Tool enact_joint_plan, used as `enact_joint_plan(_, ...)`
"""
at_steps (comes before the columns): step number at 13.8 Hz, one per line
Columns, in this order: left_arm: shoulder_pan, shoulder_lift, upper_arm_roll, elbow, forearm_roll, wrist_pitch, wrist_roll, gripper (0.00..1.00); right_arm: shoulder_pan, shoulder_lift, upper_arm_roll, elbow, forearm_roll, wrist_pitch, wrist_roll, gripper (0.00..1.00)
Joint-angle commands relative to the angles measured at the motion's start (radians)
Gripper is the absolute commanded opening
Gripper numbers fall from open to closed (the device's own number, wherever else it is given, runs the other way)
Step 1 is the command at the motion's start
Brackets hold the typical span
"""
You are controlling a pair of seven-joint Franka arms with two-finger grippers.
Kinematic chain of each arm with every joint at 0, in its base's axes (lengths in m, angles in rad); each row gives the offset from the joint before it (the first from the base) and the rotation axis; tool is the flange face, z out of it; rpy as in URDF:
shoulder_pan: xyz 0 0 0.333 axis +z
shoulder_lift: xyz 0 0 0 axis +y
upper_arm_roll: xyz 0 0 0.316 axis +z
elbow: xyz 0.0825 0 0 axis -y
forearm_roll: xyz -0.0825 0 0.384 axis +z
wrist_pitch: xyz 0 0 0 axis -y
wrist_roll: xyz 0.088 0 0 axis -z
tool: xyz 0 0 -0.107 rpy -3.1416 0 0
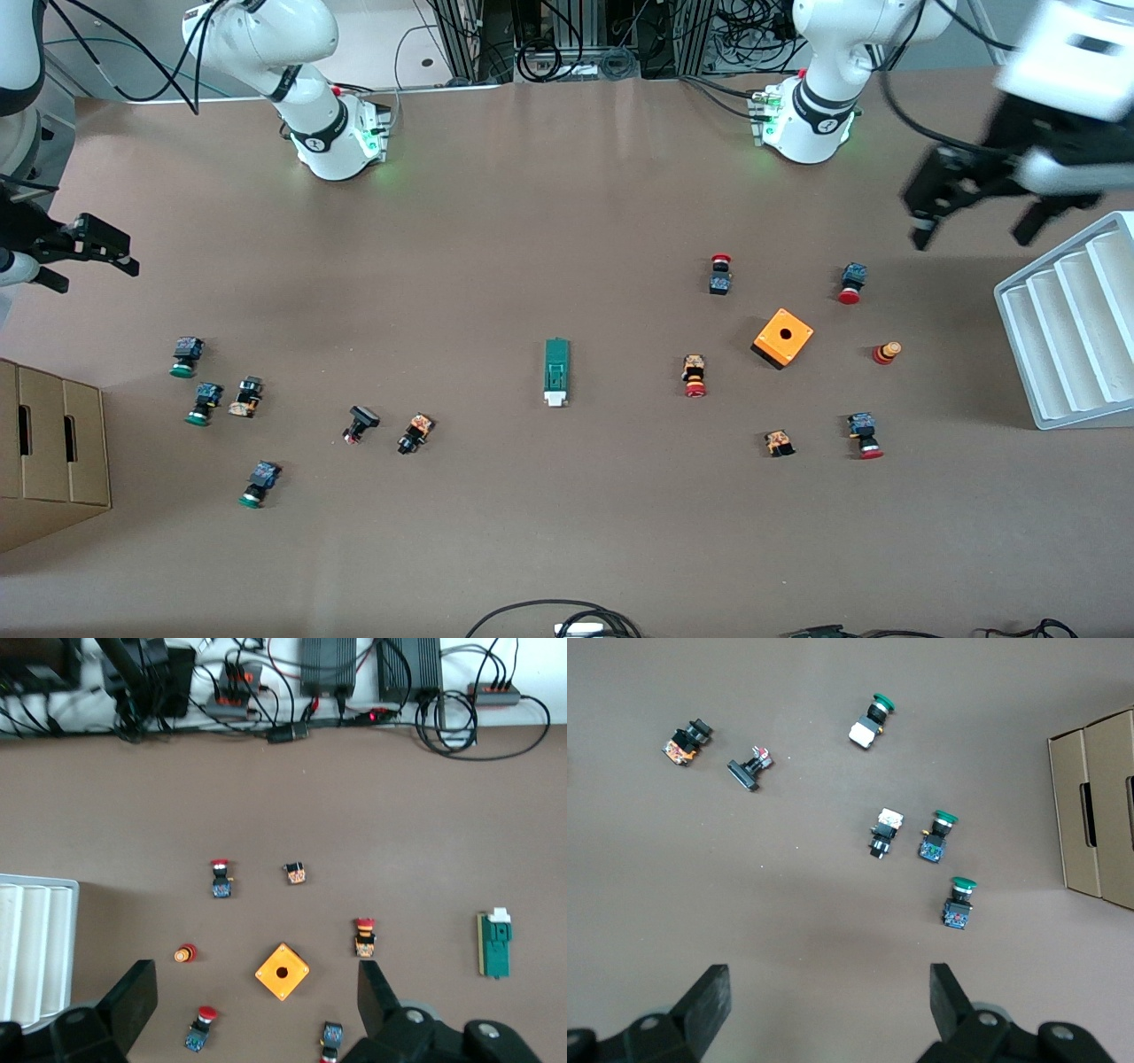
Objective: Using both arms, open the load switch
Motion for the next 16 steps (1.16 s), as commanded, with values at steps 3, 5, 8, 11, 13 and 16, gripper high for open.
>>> enact_joint_plan(3, -0.091, -0.004, -0.123, -0.029, 0.165, 0.069, -0.297, 1.0, -0.007, 0.008, -0.004, 0.021, -0.015, -0.009, -0.009, 1.0)
enact_joint_plan(5, -0.094, 0.002, -0.204, -0.056, 0.234, 0.092, -0.428, 1.0, -0.005, 0.011, -0.007, 0.019, -0.011, -0.009, -0.009, 1.0)
enact_joint_plan(8, -0.146, 0.02, -0.304, -0.106, 0.378, 0.098, -0.58, 1.0, -0.002, 0.012, -0.01, 0.016, -0.011, -0.008, -0.009, 1.0)
enact_joint_plan(11, -0.183, 0.06, -0.395, -0.138, 0.511, 0.112, -0.748, 1.0, -0.007, 0.022, -0.01, 0.016, -0.011, -0.002, -0.01, 1.0)
enact_joint_plan(13, -0.189, 0.089, -0.451, -0.174, 0.591, 0.142, -0.871, 1.0, -0.007, 0.02, -0.011, 0.016, -0.013, -0.002, -0.01, 1.0)
enact_joint_plan(16, -0.189, 0.096, -0.501, -0.278, 0.677, 0.236, -1.014, 1.0, -0.001, 0.023, -0.01, 0.015, -0.011, 0.011, -0.007, 1.0)
